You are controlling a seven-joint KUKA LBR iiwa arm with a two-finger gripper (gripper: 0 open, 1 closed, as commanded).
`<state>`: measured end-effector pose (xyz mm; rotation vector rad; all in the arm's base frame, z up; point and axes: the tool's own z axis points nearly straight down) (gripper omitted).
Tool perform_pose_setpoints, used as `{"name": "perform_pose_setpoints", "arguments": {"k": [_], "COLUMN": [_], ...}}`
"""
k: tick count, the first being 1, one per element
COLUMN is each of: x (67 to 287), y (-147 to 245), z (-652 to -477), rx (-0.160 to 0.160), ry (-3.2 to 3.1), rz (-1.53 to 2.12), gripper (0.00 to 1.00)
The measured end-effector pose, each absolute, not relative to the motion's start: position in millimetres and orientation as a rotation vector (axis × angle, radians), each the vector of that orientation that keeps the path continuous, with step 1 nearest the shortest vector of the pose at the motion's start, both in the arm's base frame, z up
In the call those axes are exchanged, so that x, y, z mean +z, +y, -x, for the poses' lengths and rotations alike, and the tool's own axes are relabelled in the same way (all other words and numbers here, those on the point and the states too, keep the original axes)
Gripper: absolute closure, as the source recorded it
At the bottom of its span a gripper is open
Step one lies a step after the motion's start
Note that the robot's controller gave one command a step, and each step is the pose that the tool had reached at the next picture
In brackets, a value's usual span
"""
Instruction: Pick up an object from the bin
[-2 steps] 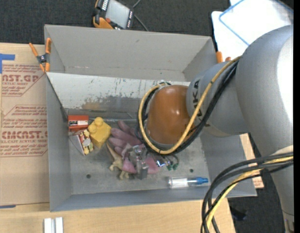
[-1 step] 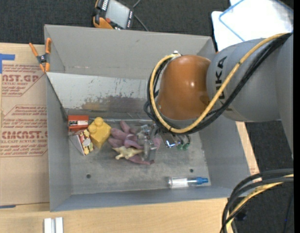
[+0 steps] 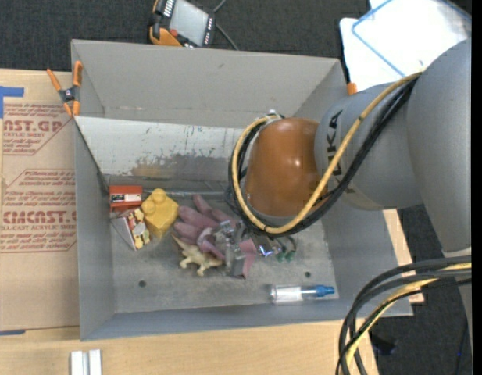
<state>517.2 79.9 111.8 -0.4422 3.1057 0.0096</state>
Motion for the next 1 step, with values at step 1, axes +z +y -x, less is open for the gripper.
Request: {"name": "perform_pose_setpoints", "arguments": {"k": [1], "x": [185.4], "y": [93.4], "z": [-533.2], "rx": [0.007], "ry": [3.098], "rz": [0.425], "gripper": [1.0]}}
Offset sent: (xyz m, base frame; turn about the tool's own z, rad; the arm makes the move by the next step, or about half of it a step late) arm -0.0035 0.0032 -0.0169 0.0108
